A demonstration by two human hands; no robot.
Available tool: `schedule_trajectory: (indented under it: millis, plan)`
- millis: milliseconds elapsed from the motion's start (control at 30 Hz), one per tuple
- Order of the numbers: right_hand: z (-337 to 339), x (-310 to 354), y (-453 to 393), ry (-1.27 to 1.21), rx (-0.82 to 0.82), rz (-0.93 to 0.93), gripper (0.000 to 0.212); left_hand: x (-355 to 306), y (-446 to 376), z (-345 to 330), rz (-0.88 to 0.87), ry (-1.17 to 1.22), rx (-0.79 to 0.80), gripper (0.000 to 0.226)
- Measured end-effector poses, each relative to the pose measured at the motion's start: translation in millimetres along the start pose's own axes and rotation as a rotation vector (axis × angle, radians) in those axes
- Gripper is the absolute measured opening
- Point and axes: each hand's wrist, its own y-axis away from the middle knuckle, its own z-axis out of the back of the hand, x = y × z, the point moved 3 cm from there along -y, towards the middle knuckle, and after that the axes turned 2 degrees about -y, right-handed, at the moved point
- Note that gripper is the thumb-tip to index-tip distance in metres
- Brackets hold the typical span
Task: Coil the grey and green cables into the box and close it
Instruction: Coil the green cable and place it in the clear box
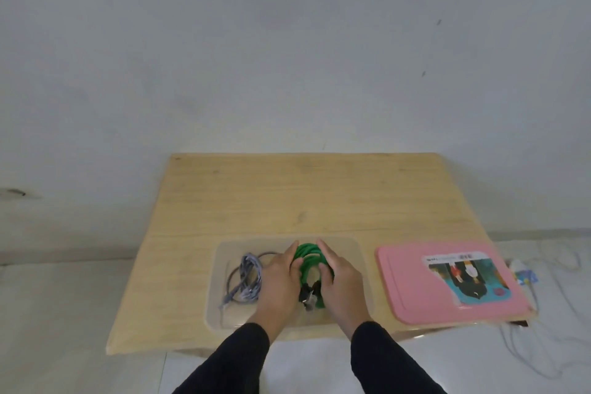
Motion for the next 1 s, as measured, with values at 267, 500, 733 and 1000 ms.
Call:
schedule_trajectory:
  millis: [267,500,733,1000]
  plan:
    - [-7.5,-7.0,-0.6,0.135,0.012,0.066,0.043,11.2,-4.2,-14.0,0.016,-0.123,0.071,0.037]
    - [-9.3,-0.5,5.7,0.486,-0.055,0.142,0.05,8.6,-3.1,-14.0,-0.095,-0.352,0.111,0.04]
    - [-1.7,2.9,15.8,0.603,-0.035,0.187,0.049,-4.9,15.2,-9.7,-0.224,-0.603,0.032,0.042]
    - [23.8,3.7,23.6,0.64,-0.035,0.294,0.048,-26.4,20.8,-10.7,-0.357,-0.74,-0.037,0.042]
